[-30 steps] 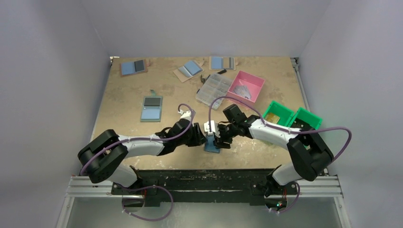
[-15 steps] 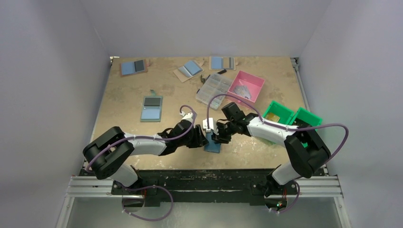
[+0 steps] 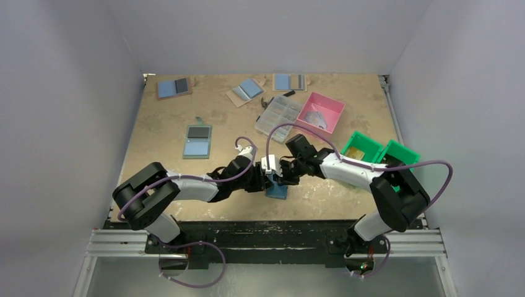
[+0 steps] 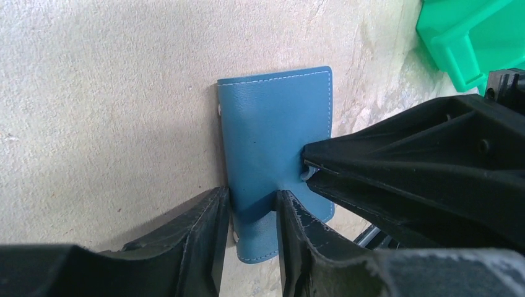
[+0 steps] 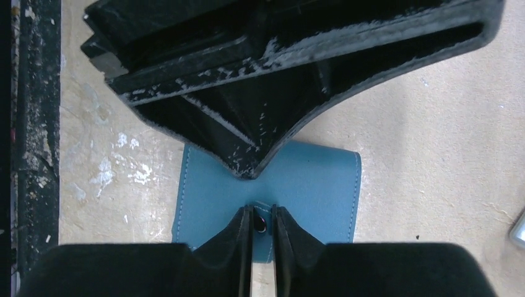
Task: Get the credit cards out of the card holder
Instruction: Open the card holder at the center of the board.
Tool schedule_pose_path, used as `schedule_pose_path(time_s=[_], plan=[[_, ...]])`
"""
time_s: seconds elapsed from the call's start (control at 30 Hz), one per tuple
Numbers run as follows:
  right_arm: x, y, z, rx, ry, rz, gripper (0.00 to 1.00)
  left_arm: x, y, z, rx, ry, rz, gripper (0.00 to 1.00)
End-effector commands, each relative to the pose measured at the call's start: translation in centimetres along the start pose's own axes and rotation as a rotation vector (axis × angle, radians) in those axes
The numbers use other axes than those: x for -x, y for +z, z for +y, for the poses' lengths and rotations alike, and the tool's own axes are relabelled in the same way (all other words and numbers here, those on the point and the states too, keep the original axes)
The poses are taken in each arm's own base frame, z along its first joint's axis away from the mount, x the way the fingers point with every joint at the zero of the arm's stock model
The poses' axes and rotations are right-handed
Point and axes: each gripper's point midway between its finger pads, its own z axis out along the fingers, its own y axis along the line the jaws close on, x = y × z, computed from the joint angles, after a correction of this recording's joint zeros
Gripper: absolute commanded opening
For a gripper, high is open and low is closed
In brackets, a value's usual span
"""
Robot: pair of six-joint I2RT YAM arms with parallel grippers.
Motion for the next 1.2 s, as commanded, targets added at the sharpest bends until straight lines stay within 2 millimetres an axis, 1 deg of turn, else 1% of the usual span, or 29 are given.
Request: schedule_pose_path(time_s=[0.0,0.07,0.13,0.17,0.27,0.37,0.47,0.6,0.77,0.83,0.9,0.97,1.0,1.03,1.1,1.17], plan=[[-0.2,0.2,0.6,0.030,-0.041,0.030,0.14,-0.2,0.2,1.7,0.052,-0.016,-0.010,0.34],[0.4,-0.1,0.8,0.036,-0.057,0.011,0.08,-0.1,0.1,2.2,0.077,-0.012,-0.012,0.30],[0.8,-0.4,0.9,0.043,-0.072,-0.004,0.04,-0.2,0.0,2.6,0.092,-0.010,-0.005,0.23],[1.1,-0.5,1.1,0.051,-0.081,-0.017,0.03,0.0,0.0,3.0,0.108,-0.010,-0.019,0.21],[1.6,-0.9,1.5,0.069,-0.095,-0.043,0.01,0.1,0.0,3.6,0.132,-0.011,-0.024,0.15],[1.5,-1.4,1.6,0.082,-0.099,-0.047,0.00,-0.1,0.0,4.1,0.145,-0.014,-0.019,0.09],[1.4,-2.2,1.7,0.098,-0.102,-0.064,0.00,0.0,-0.1,4.4,0.161,-0.011,-0.024,0.07],[1.0,-3.6,1.9,0.102,-0.133,-0.080,0.00,0.7,-0.5,4.1,0.166,0.007,-0.041,0.06],[-1.0,-4.5,1.9,0.101,-0.118,-0.053,0.01,2.0,-1.4,2.8,0.134,0.037,-0.084,0.07],[-2.2,-4.7,2.0,0.101,-0.091,-0.023,0.04,2.7,-2.0,2.1,0.111,0.050,-0.108,0.09],[-3.1,-4.6,2.2,0.103,-0.083,-0.004,0.08,3.5,-2.6,1.4,0.094,0.063,-0.136,0.24],[-3.6,-4.4,2.5,0.109,-0.076,0.007,0.21,4.3,-3.5,0.6,0.077,0.082,-0.166,0.37],[-3.7,-4.3,2.5,0.113,-0.072,0.011,0.26,4.6,-3.8,0.4,0.077,0.090,-0.175,0.41],[-3.9,-4.2,2.6,0.121,-0.067,0.016,0.31,5.1,-4.3,-0.1,0.062,0.098,-0.191,0.45],[-4.1,-4.1,2.7,0.133,-0.059,0.026,0.36,5.7,-5.0,-1.0,0.033,0.115,-0.213,0.53],[-4.2,-4.0,2.7,0.142,-0.052,0.030,0.37,6.0,-5.7,-1.9,-0.010,0.131,-0.230,0.58]])
